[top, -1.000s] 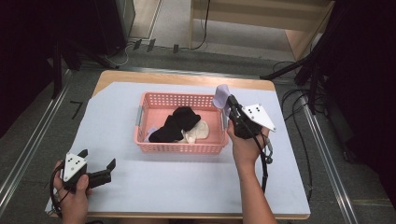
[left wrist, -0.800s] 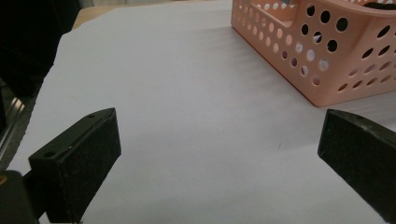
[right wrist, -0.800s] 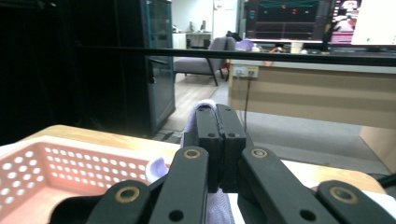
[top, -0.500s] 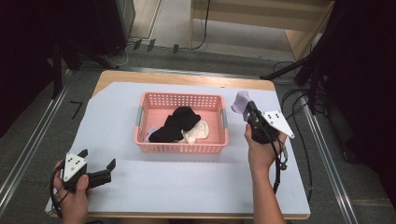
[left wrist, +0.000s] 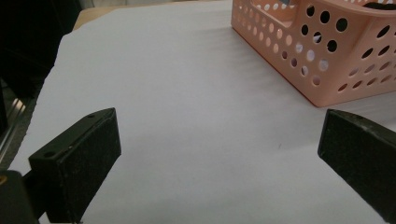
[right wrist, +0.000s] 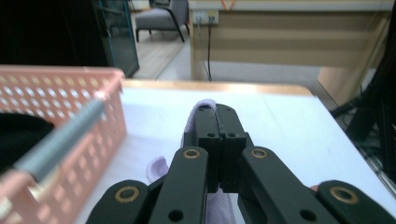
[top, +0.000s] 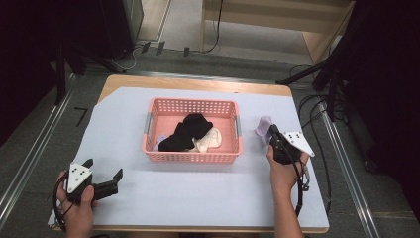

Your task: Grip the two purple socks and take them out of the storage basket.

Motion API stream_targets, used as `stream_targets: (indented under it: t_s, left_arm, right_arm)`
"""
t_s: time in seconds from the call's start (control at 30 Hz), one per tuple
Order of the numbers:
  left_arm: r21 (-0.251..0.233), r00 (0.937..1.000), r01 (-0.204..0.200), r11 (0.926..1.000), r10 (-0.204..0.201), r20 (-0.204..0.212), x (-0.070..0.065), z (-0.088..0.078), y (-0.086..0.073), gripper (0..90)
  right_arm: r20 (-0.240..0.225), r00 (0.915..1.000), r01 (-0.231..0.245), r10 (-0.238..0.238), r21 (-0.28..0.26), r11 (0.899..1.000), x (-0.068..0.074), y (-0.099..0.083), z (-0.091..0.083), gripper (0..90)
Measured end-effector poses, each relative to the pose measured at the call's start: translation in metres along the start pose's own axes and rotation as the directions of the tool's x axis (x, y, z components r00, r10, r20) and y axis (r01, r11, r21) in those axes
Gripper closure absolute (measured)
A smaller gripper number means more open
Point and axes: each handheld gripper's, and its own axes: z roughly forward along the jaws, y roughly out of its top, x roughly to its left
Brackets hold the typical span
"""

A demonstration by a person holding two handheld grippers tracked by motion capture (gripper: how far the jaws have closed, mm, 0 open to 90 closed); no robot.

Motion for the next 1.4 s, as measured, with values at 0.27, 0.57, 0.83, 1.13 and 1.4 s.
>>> stream_targets:
  t_s: [0.27,0.57,0.83,1.13,1.4]
  left_arm:
    - [0.005,1.0,-0.002,1.0,0.002,0.0,0.0,0.0,0.0,0.2]
    - [-0.002,1.0,-0.002,1.0,0.002,-0.004,-0.001,0.001,0.0,0.2]
    - [0.003,1.0,0.0,1.0,0.0,0.004,0.0,0.0,0.0,0.2]
    - [0.0,1.0,0.005,1.0,-0.005,0.006,0.0,0.0,0.0,0.1]
    - [0.002,1.0,0.007,1.0,-0.007,0.005,0.0,0.001,0.0,0.2]
  right_arm:
    - [-0.018,0.9976,-0.067,0.067,0.035,0.997,-0.004,-0.007,-0.011,59.4]
    - [-0.105,0.9933,-0.05,0.047,-0.023,0.998,0.035,0.023,-0.022,56.7]
    - [-0.266,0.9636,0.038,-0.03,0.024,0.999,0.11,0.031,-0.008,59.3]
    - [-0.376,0.9265,0.079,-0.01,0.169,0.983,0.178,0.019,0.016,63.4]
    - [-0.392,0.9199,0.113,0.02,0.313,0.943,0.2,0.015,0.032,66.7]
